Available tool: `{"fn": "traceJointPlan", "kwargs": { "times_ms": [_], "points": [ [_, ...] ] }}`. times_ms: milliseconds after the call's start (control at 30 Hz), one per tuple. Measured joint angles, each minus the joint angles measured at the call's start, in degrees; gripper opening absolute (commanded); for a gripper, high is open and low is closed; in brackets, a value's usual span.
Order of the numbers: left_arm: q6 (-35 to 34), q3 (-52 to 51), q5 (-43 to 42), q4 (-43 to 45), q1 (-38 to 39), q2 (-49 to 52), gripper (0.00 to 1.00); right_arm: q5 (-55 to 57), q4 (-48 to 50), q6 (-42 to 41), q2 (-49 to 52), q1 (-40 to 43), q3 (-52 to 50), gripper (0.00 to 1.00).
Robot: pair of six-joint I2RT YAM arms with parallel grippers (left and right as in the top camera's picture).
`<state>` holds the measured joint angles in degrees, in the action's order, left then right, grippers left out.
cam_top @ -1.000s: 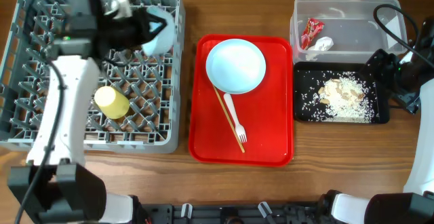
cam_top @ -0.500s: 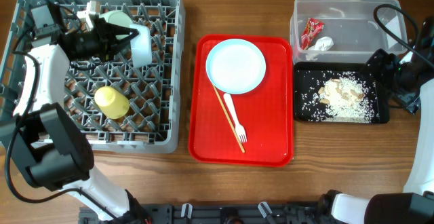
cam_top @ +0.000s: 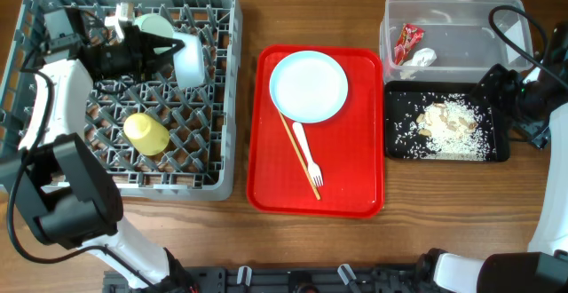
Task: Sort waste into correct bins and load items into the dishwasher rack
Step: 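Place the blue bowl in the rack beside the green cup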
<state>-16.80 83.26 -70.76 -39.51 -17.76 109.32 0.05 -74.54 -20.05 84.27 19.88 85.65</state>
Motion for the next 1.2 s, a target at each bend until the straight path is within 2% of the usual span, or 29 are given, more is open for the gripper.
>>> {"fn": "traceJointPlan", "kwargs": {
  "times_ms": [300,333,400,500,600,700,867,933,967,1000,1033,1100,1200],
  "points": [
    [0.09,-1.42,2.45,-0.31,-2.08,0.31,0.04,0.00,-0.02,0.20,0.00,0.00,0.00,1.00],
    [0.07,-1.42,3.72,-0.46,-2.99,0.31,0.08,0.00,-0.02,0.20,0.00,0.00,0.00,1.00],
    [0.22,-1.42,6.62,-0.55,-4.33,0.37,0.29,0.00,-0.02,0.39,0.00,0.00,0.00,1.00],
    [0.44,-1.77,13.99,-1.07,-7.19,0.76,0.38,0.00,-0.02,0.42,0.00,0.00,0.00,1.00],
    [0.42,-2.12,18.12,-0.63,-10.08,1.49,0.61,0.00,-0.02,0.42,0.00,0.00,0.00,1.00],
    [0.63,-2.21,19.15,-0.15,-12.46,1.49,0.68,0.00,-0.04,0.42,0.00,0.00,0.00,0.99],
    [0.63,-2.29,19.30,0.04,-14.19,-2.32,0.73,0.00,-0.04,0.42,0.00,0.00,0.00,1.00],
    [0.63,-2.29,21.07,-0.72,-13.31,-6.86,0.75,0.00,-0.02,0.42,0.00,0.00,0.00,1.00],
    [0.63,-2.27,23.08,-1.92,-12.07,-10.27,0.79,0.00,-0.04,0.42,0.00,0.00,0.00,1.00],
    [0.63,-2.21,25.64,-3.56,-10.05,-13.84,0.84,0.00,-0.04,0.42,0.00,0.00,0.00,1.00],
    [0.70,-2.16,27.54,-5.11,-8.20,-15.98,0.93,0.00,-0.02,0.42,0.00,0.00,0.00,1.00],
    [0.66,-1.99,33.11,-9.46,-2.29,-20.41,1.00,0.00,-0.02,0.42,0.00,0.00,0.00,1.00],
    [-1.53,-1.79,41.27,-17.35,10.58,-22.75,1.00,0.00,-0.02,0.42,0.00,0.00,0.00,1.00]
  ]
}}
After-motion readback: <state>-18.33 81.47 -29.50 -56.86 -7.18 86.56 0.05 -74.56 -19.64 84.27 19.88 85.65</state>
